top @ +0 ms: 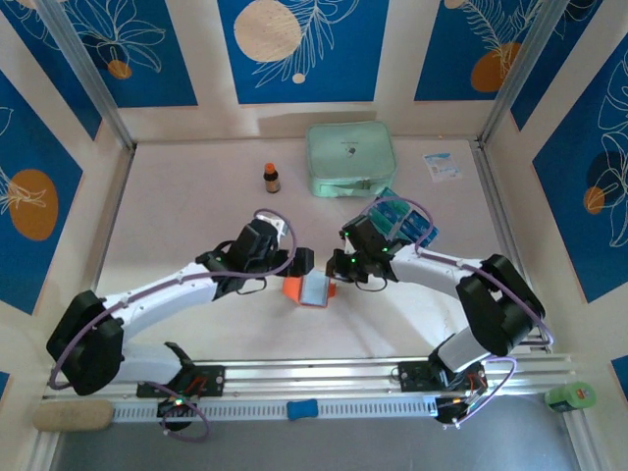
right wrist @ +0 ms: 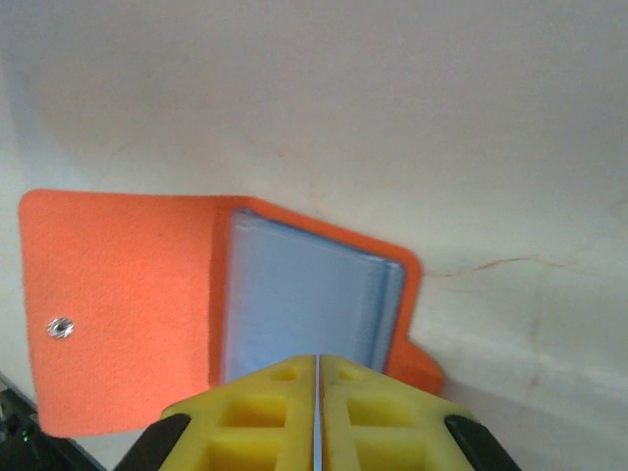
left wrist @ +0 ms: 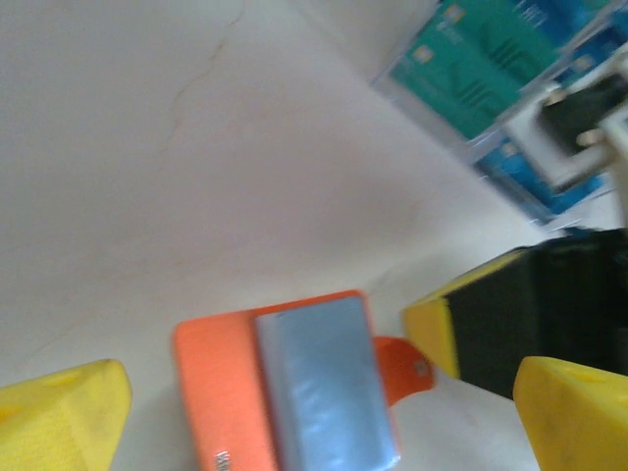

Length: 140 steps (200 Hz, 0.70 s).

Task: Put the credit cards into the card holder
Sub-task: Flip over the card slot on the card holder.

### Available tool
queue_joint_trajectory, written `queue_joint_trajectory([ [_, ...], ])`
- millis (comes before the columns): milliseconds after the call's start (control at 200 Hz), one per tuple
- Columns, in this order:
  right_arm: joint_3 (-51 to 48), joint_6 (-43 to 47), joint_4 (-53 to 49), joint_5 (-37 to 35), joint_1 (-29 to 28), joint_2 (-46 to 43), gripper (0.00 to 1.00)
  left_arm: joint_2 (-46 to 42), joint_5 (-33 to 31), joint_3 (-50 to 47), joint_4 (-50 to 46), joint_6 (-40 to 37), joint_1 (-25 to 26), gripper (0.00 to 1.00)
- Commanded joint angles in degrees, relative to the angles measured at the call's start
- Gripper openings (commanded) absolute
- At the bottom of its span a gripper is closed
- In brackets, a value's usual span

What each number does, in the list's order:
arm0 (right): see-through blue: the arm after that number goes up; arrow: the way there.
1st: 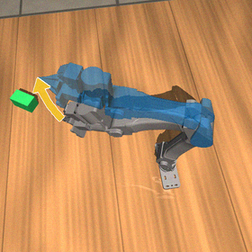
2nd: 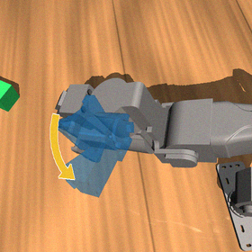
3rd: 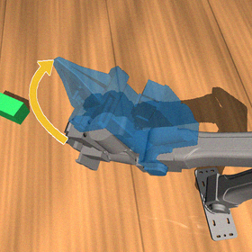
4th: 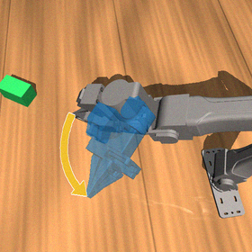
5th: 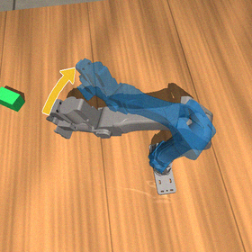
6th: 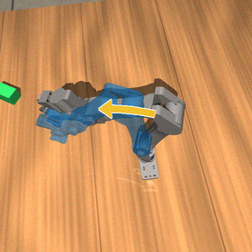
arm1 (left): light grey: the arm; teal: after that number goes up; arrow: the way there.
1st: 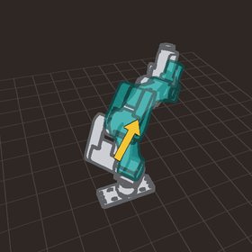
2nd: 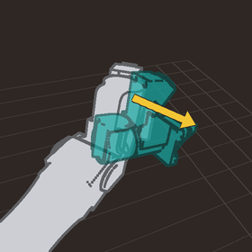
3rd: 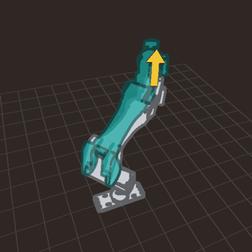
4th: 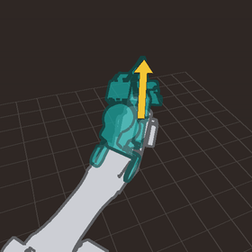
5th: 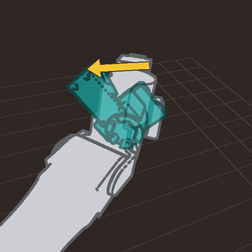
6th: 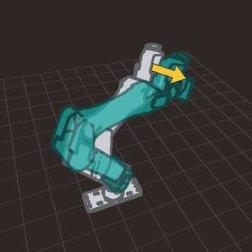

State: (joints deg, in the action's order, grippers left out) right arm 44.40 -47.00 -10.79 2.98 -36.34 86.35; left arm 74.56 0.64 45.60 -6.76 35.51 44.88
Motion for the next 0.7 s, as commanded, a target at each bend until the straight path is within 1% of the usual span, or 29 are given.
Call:
queue_joint_trajectory([
  [0,-1.16,-0.41,-2.26,-0.30,1.28,-2.26,0.10,0.76,3.94,2.37,1.91,3.10,2.02,1.00],
  [195,-3.43,-1.26,-2.84,-0.50,3.06,-4.88,0.09,3.36,6.12,-1.28,9.18,7.45,3.11,1.00],
  [345,-4.34,-1.97,-1.97,1.17,3.21,-6.31,0.09,5.51,7.34,-5.01,13.16,8.44,3.11,1.00],
  [510,-3.26,-2.90,-1.34,1.77,0.92,-5.95,0.08,6.29,7.03,-8.36,15.17,8.59,3.15,1.00],
  [695,-0.91,-5.14,0.09,1.84,-1.68,-3.13,0.08,5.60,5.87,-10.62,16.08,8.62,3.11,1.00],
])
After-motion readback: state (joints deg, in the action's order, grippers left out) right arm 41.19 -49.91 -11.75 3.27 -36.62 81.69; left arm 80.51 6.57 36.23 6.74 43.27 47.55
